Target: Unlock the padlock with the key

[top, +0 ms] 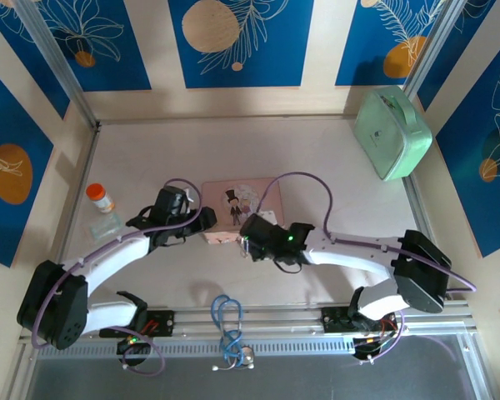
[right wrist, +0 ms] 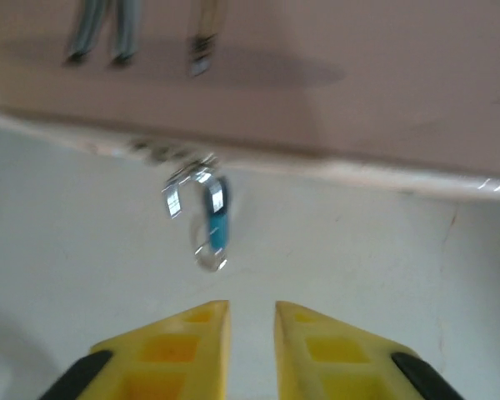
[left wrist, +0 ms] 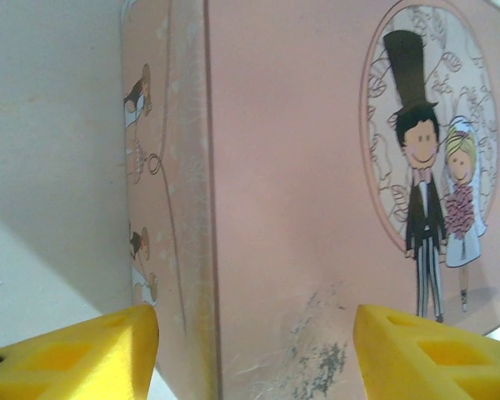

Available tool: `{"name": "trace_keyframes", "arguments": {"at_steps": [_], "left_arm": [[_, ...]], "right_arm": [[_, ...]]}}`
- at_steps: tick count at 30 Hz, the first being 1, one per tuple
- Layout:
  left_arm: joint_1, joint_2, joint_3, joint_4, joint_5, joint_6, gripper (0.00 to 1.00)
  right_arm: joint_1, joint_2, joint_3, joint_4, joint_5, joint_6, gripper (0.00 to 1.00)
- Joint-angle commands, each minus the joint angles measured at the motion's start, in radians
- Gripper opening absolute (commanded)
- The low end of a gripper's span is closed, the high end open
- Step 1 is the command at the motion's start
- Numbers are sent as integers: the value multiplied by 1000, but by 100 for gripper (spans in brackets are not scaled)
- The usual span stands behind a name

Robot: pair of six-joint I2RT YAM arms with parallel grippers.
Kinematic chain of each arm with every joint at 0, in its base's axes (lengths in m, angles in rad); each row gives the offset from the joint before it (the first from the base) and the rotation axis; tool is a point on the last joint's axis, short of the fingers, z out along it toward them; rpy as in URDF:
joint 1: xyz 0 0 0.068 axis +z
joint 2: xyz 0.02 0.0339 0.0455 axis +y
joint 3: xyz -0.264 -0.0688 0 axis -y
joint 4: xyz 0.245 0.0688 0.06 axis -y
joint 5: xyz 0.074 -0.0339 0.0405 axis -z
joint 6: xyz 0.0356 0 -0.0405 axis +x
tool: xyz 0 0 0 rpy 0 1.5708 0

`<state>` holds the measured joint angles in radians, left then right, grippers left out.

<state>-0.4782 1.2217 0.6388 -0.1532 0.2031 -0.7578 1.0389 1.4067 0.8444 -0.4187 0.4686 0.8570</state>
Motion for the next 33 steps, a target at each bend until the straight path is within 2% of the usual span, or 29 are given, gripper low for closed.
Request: {"name": "trace_keyframes", "arguments": {"at_steps": [1, 7, 11, 13, 18, 23, 24, 29, 33], "left_arm": [[-1, -24, 25, -23, 15, 2, 63], [-5, -155, -7, -60, -41, 1, 63], [-7, -204, -9, -84, -49, 12, 65], [-7, -184, -13, -76, -25, 6, 64], [-7, -168, -40, -29, -8, -30, 62], [-7, -171, -38, -38, -10, -24, 62], [-7, -171, -37, -41, -10, -23, 61], [-7, -177, -48, -33, -8, -30, 61], [-7, -172, -51, -26, -5, -34, 61]], "right_arm": [[-70, -9, -92, 233, -162, -7, 14], [-142, 44, -115, 329, -276, -10, 6], [-93, 82, -79, 308, -263, -48, 27], [-78, 93, -77, 309, -247, -47, 28], [-73, 120, -79, 320, -220, -43, 16], [-24, 179, -8, 247, -137, -91, 15], [-18, 191, 6, 234, -126, -95, 16], [13, 244, 68, 184, -55, -106, 38], [25, 258, 89, 160, -25, -82, 48]]}}
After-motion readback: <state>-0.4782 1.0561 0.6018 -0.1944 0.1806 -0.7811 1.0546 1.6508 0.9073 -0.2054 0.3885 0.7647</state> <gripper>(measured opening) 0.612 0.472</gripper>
